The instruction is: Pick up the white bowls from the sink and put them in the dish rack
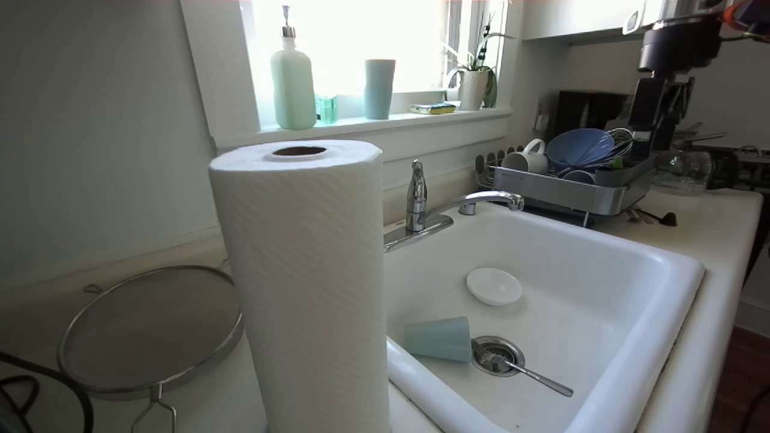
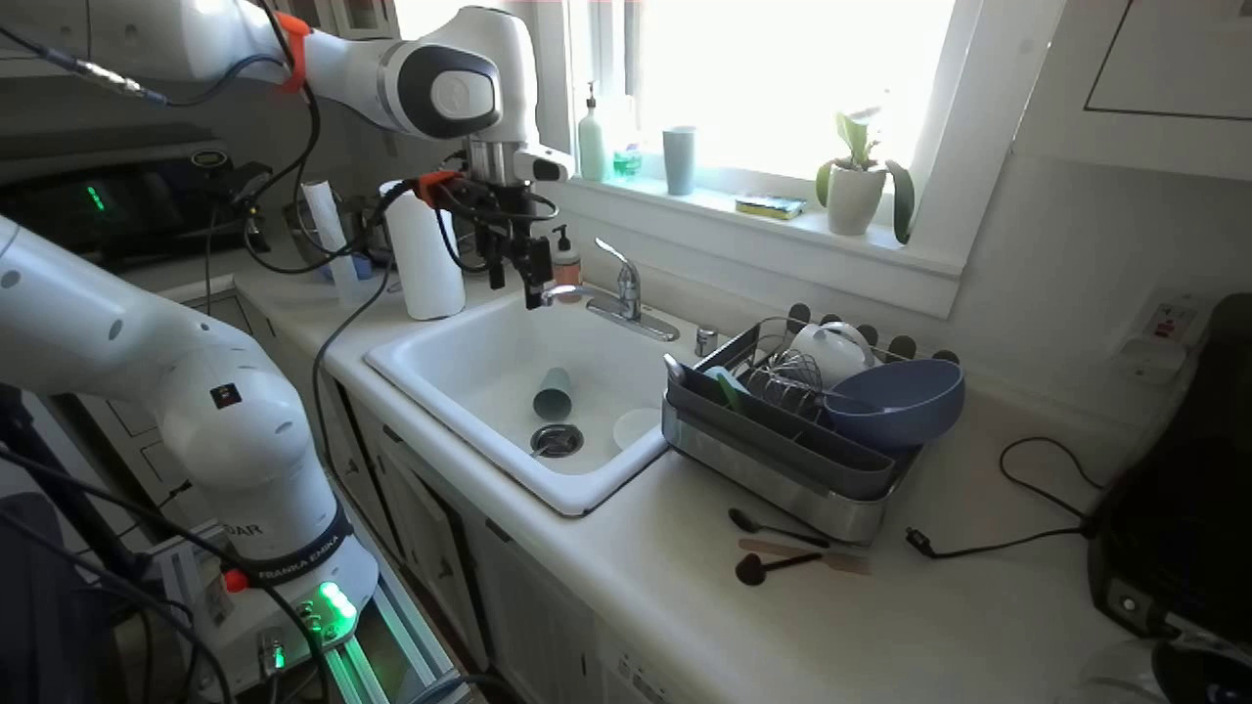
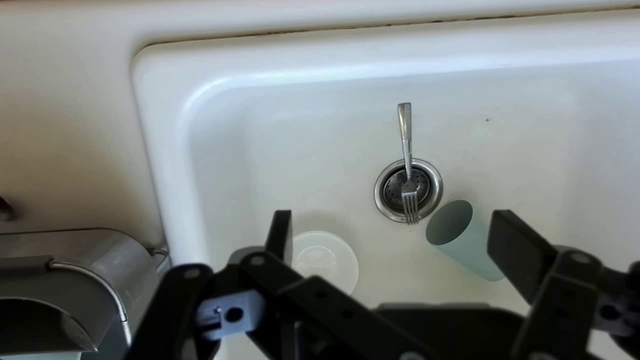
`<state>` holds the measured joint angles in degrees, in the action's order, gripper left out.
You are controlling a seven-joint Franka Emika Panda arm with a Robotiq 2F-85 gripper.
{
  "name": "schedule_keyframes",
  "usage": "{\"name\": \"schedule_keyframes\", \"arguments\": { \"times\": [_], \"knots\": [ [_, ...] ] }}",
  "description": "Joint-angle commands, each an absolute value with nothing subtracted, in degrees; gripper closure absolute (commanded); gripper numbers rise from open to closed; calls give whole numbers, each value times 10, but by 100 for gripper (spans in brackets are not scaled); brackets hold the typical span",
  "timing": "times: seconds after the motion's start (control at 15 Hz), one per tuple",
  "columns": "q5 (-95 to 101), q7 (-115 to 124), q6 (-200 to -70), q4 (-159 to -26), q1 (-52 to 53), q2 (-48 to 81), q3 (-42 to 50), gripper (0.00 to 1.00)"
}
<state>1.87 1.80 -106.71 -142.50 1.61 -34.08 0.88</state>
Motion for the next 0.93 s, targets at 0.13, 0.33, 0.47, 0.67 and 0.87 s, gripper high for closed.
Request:
{"name": "schedule_keyframes", "arguments": {
  "times": [0.13, 0.33, 0.47, 0.67, 0.87],
  "knots": [
    [15, 15, -1066, -1424, 10, -340, 3, 0],
    [15, 15, -1066, -1424, 10, -340, 3, 0],
    [15, 15, -1066, -1424, 10, -340, 3, 0],
    [15, 15, -1066, -1424, 10, -340, 3, 0],
    [22, 15, -1089, -1425, 9, -333, 1, 0]
  ]
}}
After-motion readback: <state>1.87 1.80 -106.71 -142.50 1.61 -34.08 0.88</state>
